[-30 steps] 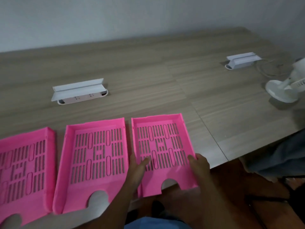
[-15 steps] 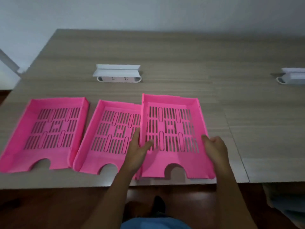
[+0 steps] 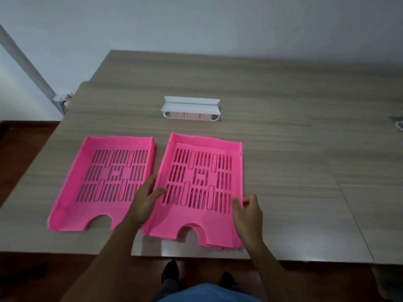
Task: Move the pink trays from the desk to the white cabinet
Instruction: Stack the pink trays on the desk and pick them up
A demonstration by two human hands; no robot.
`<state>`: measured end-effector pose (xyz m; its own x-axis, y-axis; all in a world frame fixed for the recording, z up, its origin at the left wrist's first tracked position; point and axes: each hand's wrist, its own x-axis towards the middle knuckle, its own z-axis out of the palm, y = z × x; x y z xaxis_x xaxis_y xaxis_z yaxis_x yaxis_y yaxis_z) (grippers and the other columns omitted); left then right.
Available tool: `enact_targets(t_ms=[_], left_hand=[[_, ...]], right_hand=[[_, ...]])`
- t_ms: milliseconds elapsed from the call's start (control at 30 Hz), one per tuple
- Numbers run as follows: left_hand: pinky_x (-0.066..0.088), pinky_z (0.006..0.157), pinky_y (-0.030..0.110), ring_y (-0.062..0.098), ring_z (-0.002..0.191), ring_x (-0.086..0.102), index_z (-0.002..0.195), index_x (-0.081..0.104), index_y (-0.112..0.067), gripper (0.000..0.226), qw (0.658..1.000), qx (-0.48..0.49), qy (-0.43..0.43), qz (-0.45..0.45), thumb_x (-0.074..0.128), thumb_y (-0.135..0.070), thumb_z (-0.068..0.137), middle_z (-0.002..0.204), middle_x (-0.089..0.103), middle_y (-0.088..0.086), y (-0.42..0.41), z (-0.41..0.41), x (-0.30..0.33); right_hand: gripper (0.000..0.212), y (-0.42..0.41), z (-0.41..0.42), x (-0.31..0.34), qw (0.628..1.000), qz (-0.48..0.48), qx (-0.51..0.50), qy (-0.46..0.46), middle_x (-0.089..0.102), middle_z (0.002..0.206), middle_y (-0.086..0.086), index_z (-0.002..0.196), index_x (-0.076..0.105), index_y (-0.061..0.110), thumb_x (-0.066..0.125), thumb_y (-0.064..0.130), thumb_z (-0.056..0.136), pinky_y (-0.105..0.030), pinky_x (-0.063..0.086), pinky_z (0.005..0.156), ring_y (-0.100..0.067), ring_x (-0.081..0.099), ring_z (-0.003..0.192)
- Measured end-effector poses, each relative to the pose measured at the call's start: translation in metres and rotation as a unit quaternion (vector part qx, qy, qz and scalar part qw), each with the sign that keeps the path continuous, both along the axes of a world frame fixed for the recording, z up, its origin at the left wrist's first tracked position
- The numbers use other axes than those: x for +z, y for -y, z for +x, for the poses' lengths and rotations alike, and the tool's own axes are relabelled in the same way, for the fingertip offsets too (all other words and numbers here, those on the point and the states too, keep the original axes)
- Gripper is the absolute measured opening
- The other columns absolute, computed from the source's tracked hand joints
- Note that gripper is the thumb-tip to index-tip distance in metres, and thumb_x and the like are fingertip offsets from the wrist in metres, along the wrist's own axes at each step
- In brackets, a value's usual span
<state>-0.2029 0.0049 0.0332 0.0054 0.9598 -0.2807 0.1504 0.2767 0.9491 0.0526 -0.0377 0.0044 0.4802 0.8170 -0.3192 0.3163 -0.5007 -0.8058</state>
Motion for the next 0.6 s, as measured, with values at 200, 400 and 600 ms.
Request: enact_targets(t_ms=[200,400,600], left_hand=[[0.044,0.103,0.064,0.028,0.113,0.063,0.145,0.042,-0.016,0.075,1.000,-0.015,0.005,-0.016,0.060,-0.046,0.079,0.130,0.060,0.007,-0.001,-0.017,-0.019],[0.041,0.108,0.057,0.019,0.122,0.057,0.152,0.026,-0.023,0.075,0.999,-0.048,-0.012,-0.015,0.062,-0.044,0.089,0.139,0.053,-0.006,0.002,0.009,-0.011],[0.045,0.102,0.065,0.027,0.118,0.062,0.138,0.039,-0.031,0.056,0.999,-0.031,-0.009,-0.028,0.063,-0.042,0.089,0.123,0.061,-0.010,0.000,0.016,-0.015]], right_hand=[[0.018,0.009,-0.026,-0.014,1.000,0.002,-0.025,0.010,0.067,0.092,-0.005,0.093,0.048,0.015,0.063,0.025,0.094,-0.042,0.059,0.065,-0.018,0.067,0.078],[0.029,0.000,-0.006,-0.009,1.000,-0.009,-0.012,0.020,0.068,0.104,0.000,0.121,0.052,0.017,0.059,0.030,0.096,-0.041,0.060,0.075,-0.019,0.069,0.088],[0.032,-0.006,-0.002,-0.007,0.999,-0.012,-0.008,0.029,0.070,0.102,0.000,0.126,0.058,0.017,0.054,0.031,0.097,-0.043,0.062,0.076,-0.018,0.071,0.086]])
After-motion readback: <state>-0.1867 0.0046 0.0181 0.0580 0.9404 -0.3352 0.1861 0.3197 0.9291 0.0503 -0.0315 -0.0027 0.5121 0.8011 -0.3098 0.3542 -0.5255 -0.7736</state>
